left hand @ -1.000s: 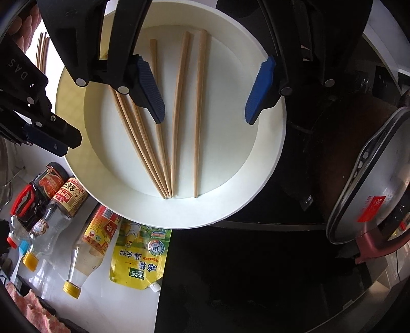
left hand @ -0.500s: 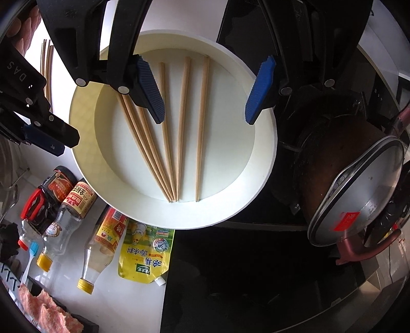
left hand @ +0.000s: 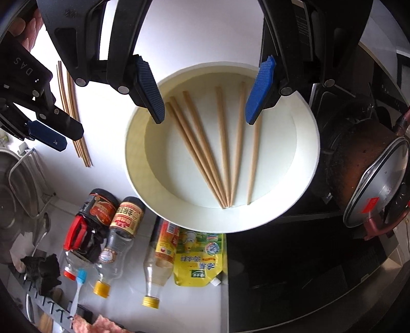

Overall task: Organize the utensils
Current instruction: 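Move both open tools back to the chopstick bundle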

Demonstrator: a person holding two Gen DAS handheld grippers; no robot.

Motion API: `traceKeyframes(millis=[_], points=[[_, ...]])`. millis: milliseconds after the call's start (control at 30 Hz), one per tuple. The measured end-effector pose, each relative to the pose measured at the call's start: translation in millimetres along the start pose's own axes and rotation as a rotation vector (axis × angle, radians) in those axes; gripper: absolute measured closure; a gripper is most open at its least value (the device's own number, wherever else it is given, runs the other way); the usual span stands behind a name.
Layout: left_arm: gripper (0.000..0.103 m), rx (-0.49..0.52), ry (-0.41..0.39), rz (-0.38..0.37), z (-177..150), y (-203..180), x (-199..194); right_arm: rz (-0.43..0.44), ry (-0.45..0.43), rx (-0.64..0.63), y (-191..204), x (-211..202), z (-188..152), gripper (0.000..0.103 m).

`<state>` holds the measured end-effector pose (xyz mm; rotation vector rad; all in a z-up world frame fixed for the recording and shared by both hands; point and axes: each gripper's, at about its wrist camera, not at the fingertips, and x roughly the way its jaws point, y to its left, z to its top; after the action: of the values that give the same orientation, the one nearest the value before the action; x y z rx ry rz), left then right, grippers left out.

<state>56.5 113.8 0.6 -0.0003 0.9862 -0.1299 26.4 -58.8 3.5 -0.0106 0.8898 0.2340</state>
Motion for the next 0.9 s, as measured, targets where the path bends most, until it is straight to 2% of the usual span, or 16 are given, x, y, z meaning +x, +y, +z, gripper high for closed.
traceKeyframes(millis=[533,900], points=[[0.034,0.165,0.038,-0.14,-27.4,-112.5,1.8,-0.164,0.042,0.182,-102.4,-38.7,-75.2,0.056],[0.032,0.215,0.068,-0.162,-37.0,-158.9,19.0,-0.223,0.052,0.242,-149.9,-51.4,-102.9,0.055]])
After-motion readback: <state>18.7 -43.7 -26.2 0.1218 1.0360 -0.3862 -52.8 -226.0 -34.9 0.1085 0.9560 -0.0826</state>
